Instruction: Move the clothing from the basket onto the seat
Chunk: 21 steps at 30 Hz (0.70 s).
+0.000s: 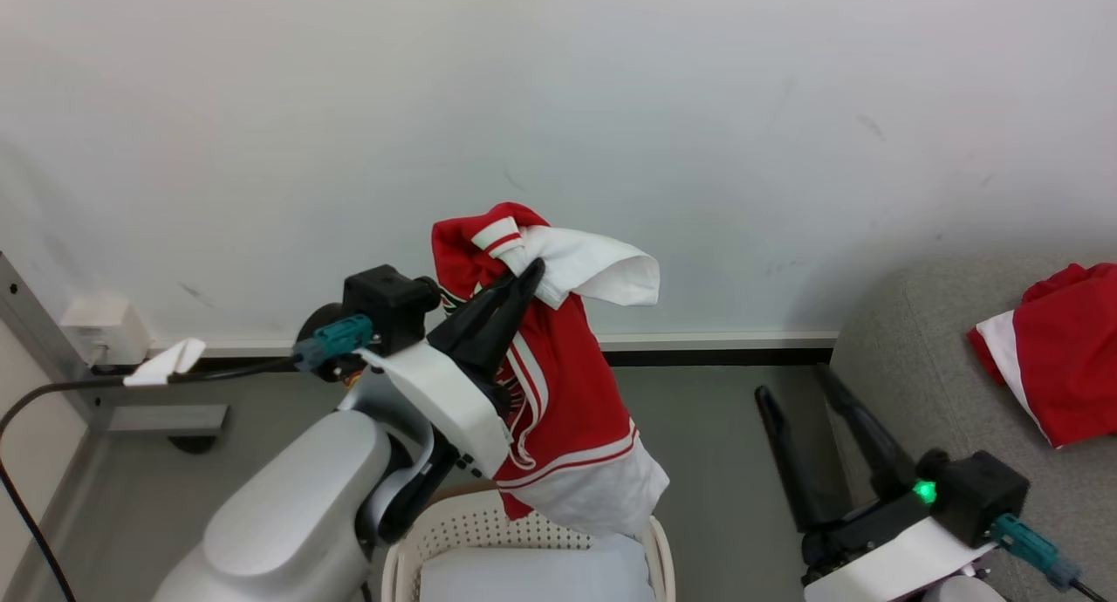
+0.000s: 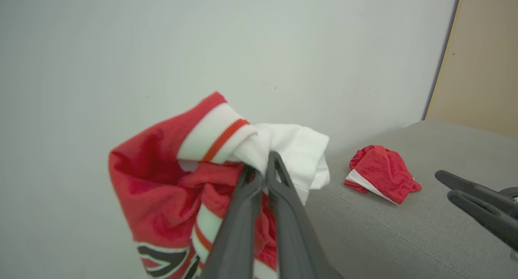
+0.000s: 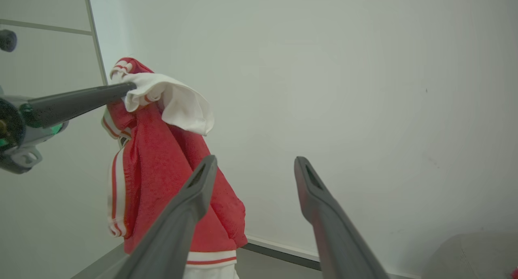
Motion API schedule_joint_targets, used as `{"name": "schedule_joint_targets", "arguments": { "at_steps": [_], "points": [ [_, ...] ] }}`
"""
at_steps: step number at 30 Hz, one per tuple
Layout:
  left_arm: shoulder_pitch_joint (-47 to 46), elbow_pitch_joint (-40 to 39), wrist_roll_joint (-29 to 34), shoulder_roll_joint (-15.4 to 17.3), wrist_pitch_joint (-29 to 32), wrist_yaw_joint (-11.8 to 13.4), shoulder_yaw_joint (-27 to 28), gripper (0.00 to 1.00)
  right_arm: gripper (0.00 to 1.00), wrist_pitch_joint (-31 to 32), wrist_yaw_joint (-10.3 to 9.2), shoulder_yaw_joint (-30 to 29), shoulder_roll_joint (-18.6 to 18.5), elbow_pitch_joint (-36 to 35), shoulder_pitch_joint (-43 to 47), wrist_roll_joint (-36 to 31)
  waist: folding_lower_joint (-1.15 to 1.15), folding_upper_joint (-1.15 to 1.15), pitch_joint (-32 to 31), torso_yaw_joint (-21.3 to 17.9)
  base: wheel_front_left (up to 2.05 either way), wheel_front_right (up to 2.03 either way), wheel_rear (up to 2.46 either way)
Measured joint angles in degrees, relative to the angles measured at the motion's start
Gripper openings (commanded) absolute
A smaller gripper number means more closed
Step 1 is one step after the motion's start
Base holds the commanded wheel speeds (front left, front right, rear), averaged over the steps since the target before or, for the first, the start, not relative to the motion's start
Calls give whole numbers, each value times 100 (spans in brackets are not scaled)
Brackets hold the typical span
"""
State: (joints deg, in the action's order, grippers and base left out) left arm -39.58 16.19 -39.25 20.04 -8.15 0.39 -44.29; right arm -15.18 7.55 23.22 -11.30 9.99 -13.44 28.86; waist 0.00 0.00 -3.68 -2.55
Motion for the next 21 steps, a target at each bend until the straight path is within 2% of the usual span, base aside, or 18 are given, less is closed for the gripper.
{"name": "schedule_joint_targets", "arguments": {
  "at_steps": [10,15,21],
  "points": [
    [-25,-249,148,-162,149,-66,-331,0,100,0,0,1664,-341,878,-861,489,0,0,-15,272,0,0,0],
    [-43,-349,147,-337,218,-187,-500,0,100,1,0,2418,-452,1343,-1362,767,0,0,-19,511,0,0,0],
    [-104,-454,152,-511,339,-325,-766,0,100,1,0,3047,-552,1831,-1857,1077,0,0,-25,843,0,0,0]
  ]
}}
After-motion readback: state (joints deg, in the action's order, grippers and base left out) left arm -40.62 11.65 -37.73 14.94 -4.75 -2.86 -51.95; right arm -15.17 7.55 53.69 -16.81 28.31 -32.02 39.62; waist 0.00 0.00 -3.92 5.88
